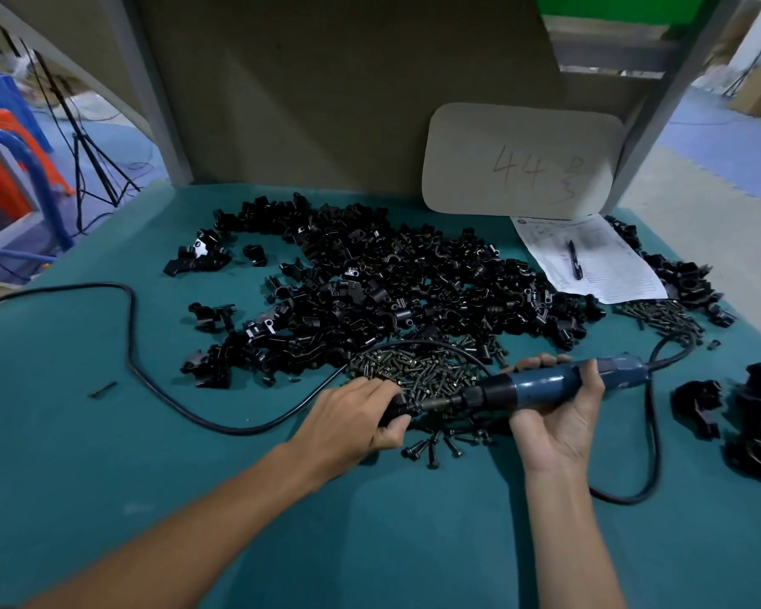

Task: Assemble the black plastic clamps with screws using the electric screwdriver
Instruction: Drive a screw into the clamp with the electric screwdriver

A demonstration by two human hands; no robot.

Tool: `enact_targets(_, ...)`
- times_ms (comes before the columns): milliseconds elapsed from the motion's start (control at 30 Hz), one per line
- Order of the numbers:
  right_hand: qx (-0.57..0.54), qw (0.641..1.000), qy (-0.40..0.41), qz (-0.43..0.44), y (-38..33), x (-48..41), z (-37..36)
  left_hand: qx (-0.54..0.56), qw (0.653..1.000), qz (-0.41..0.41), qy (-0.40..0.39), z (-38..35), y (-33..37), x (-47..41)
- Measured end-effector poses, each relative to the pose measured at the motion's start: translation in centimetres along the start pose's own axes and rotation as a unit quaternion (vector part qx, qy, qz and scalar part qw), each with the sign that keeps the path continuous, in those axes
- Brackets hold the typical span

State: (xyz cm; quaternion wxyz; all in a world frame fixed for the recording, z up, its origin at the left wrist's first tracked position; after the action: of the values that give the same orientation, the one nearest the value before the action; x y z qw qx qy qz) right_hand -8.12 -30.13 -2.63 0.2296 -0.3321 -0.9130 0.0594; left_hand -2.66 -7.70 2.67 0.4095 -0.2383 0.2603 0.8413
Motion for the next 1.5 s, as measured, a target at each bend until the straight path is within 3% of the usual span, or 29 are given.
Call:
enact_targets(133,-0.001,0.999,0.004,-0.039,0.3,-0.2,-0.6,-0.008,1.0,-0.014,-0.014,-0.1,0.1,0.0)
enact_targets(300,0.052,0.998,-0.026,-0.034,0.2,-0.2,-1.1,0.008,0.998,0.006,-0.067,-1.3,-0.2,0.3)
enact_targets(533,0.113,0.991,-0.052,-0.044,0.7,0.2,-1.7,0.027,0.997,-0.003,-0.077,-1.5,0.0,0.4)
enact_targets(733,0.189,0.98,-0.056,-0.042,1.4,0.6,-1.6,0.011,1.0,0.011,-0.012,-0.4,-0.5,0.2)
enact_targets(1167,0.123,0.987,-0.063,-0.083,1.8,0.4,-1.4,-0.001,0.999,0.021,0.047,0.9,-0.5,0.2)
enact_targets(1500,0.203,0.977,-0.063,-0.007,1.0,-0.1,-0.3,-0.007,0.999,0.022,0.048,0.9,-0.7,0.1)
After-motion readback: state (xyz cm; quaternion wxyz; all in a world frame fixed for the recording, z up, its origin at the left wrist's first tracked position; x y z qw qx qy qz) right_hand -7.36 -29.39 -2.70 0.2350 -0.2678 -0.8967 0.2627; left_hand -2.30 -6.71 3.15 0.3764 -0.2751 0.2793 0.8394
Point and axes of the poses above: each hand's wrist, its own x-axis away from the middle knuckle, its own z-axis out of the back of the hand, y = z × x, the point moved 10 cm from there along -x, towards the middle knuckle, and after that the axes turned 15 degrees about y, right-handed, at the moved point
